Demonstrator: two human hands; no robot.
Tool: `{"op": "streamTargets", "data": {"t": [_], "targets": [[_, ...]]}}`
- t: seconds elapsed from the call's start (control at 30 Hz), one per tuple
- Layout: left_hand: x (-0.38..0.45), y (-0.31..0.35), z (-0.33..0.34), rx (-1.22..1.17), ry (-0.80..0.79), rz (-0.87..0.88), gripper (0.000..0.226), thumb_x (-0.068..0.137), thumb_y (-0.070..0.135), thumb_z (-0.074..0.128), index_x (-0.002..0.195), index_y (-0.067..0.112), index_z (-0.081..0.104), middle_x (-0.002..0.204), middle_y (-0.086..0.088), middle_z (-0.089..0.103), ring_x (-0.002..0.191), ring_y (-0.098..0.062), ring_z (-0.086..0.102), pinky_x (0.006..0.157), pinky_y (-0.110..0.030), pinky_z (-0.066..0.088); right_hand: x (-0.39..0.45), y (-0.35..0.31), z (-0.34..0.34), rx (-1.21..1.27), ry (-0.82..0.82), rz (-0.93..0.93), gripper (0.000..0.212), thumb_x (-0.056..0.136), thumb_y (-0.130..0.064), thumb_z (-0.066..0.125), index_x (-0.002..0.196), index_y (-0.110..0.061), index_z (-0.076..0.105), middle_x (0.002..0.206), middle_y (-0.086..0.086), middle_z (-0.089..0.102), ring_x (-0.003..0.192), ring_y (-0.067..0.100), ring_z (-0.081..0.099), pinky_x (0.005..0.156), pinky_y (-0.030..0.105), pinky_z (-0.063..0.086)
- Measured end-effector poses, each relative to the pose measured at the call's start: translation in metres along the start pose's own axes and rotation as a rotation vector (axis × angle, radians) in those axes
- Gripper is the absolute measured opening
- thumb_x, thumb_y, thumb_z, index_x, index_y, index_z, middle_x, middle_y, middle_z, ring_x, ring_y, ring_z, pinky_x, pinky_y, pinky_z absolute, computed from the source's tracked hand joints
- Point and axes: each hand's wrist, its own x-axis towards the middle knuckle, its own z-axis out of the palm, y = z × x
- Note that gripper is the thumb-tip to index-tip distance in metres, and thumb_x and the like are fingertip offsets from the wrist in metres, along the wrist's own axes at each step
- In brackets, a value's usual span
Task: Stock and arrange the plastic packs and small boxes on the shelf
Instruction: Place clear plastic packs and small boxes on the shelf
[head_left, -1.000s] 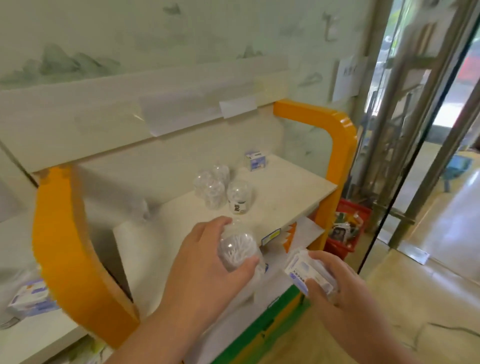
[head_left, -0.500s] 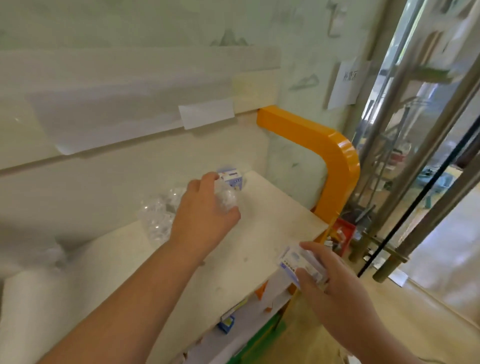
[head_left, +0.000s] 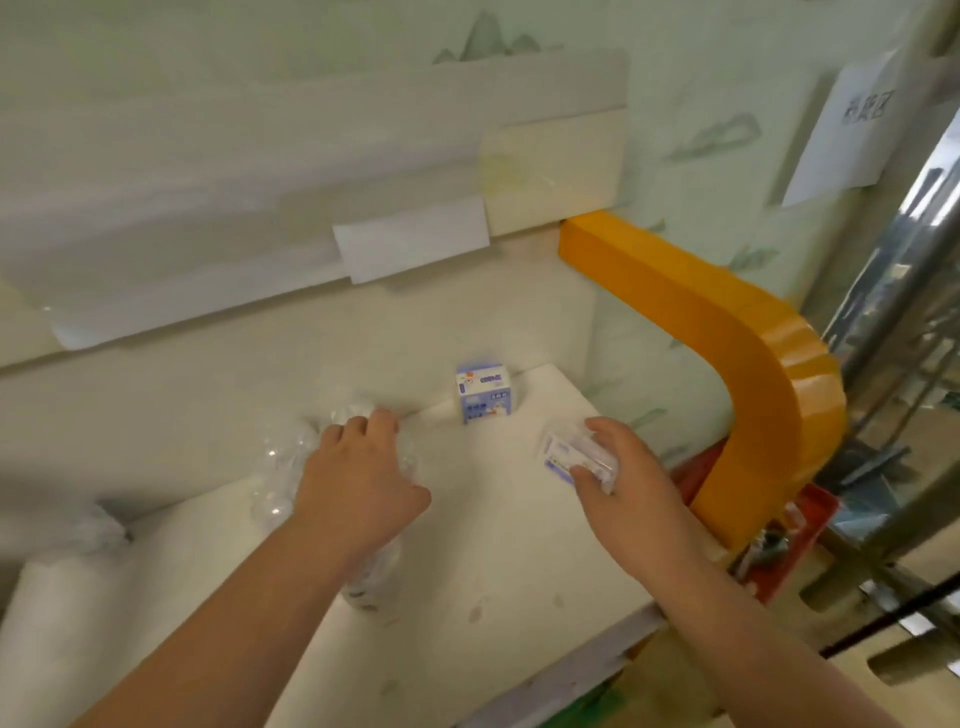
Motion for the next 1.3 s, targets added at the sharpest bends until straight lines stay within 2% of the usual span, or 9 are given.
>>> {"op": "streamTargets", "data": {"t": [0.1, 0.23, 0.43, 0.6, 0.8, 1.03, 1.17, 1.3], "targets": [[0.003, 0.002, 0.001, -0.016, -0.021, -0.051, 0.062, 0.064, 0.04, 0.068, 0.119, 0.027, 0.042, 0.118, 0.003, 0.05, 0.112, -0.023, 0.041, 0.089, -0.032, 0.038, 0.041, 0.009, 0.011, -0.019, 0.058, -0.002, 0.043, 0.09, -0.012, 0.063, 0.131, -0.021, 0.052, 0.129, -0.004, 0.056, 0.116, 0.02, 0.056, 0.095, 0.029, 0.043], [0.003, 0.007, 0.001, 0.022, -0.023, -0.08, 0.074, 0.062, 0.046, 0.069, 0.129, 0.028, 0.041, 0.126, 0.002, 0.049, 0.117, -0.024, 0.041, 0.096, -0.035, 0.04, 0.084, 0.011, 0.026, -0.142, 0.093, -0.049, 0.043, 0.085, -0.007, 0.062, 0.125, -0.021, 0.056, 0.127, -0.001, 0.057, 0.111, 0.026, 0.057, 0.09, 0.036, 0.046], [-0.003, 0.007, 0.005, 0.075, 0.003, -0.109, 0.09, 0.066, 0.058, 0.067, 0.144, 0.033, 0.032, 0.138, 0.001, 0.045, 0.127, -0.027, 0.038, 0.104, -0.039, 0.037, 0.139, 0.013, 0.033, -0.119, -0.019, -0.074, 0.053, 0.072, 0.011, 0.055, 0.119, -0.012, 0.065, 0.122, 0.007, 0.056, 0.108, 0.03, 0.058, 0.094, 0.037, 0.048], [-0.005, 0.007, 0.005, 0.069, 0.031, -0.098, 0.084, 0.07, 0.06, 0.064, 0.144, 0.036, 0.031, 0.14, 0.004, 0.043, 0.127, -0.025, 0.036, 0.104, -0.037, 0.033, 0.161, 0.012, 0.044, -0.126, -0.035, -0.085, 0.055, 0.074, 0.013, 0.053, 0.121, -0.014, 0.064, 0.124, 0.004, 0.054, 0.108, 0.027, 0.058, 0.09, 0.035, 0.05], [-0.007, 0.005, 0.005, 0.051, 0.058, -0.106, 0.083, 0.071, 0.06, 0.064, 0.144, 0.038, 0.03, 0.139, 0.006, 0.042, 0.126, -0.024, 0.035, 0.105, -0.036, 0.032, 0.171, 0.005, 0.058, -0.111, -0.113, -0.152, 0.054, 0.076, 0.014, 0.052, 0.122, -0.012, 0.063, 0.126, 0.006, 0.053, 0.11, 0.024, 0.056, 0.088, 0.022, 0.039], [-0.007, 0.006, 0.005, 0.056, 0.071, -0.113, 0.085, 0.069, 0.062, 0.063, 0.143, 0.039, 0.03, 0.138, 0.006, 0.042, 0.125, -0.023, 0.035, 0.104, -0.036, 0.032, 0.172, 0.006, 0.065, -0.111, -0.147, -0.146, 0.054, 0.082, 0.01, 0.054, 0.128, -0.017, 0.059, 0.132, 0.006, 0.04, 0.11, 0.024, 0.054, 0.087, 0.021, 0.039], [-0.009, 0.007, 0.005, 0.044, 0.089, -0.12, 0.085, 0.069, 0.064, 0.064, 0.143, 0.035, 0.034, 0.137, 0.004, 0.044, 0.123, -0.025, 0.036, 0.103, -0.037, 0.034, 0.166, 0.011, 0.058, -0.103, -0.09, -0.122, 0.057, 0.086, 0.006, 0.056, 0.137, -0.021, 0.051, 0.138, 0.006, 0.034, 0.122, 0.027, 0.047, 0.1, 0.029, 0.039], [-0.013, 0.014, -0.001, 0.043, 0.161, -0.138, 0.083, 0.07, 0.065, 0.066, 0.141, 0.031, 0.042, 0.135, 0.001, 0.048, 0.121, -0.028, 0.038, 0.104, -0.038, 0.034, 0.145, 0.013, 0.04, -0.046, 0.018, -0.125, 0.056, 0.086, 0.003, 0.06, 0.137, -0.019, 0.05, 0.136, 0.007, 0.039, 0.124, 0.029, 0.045, 0.097, 0.025, 0.033]]}}
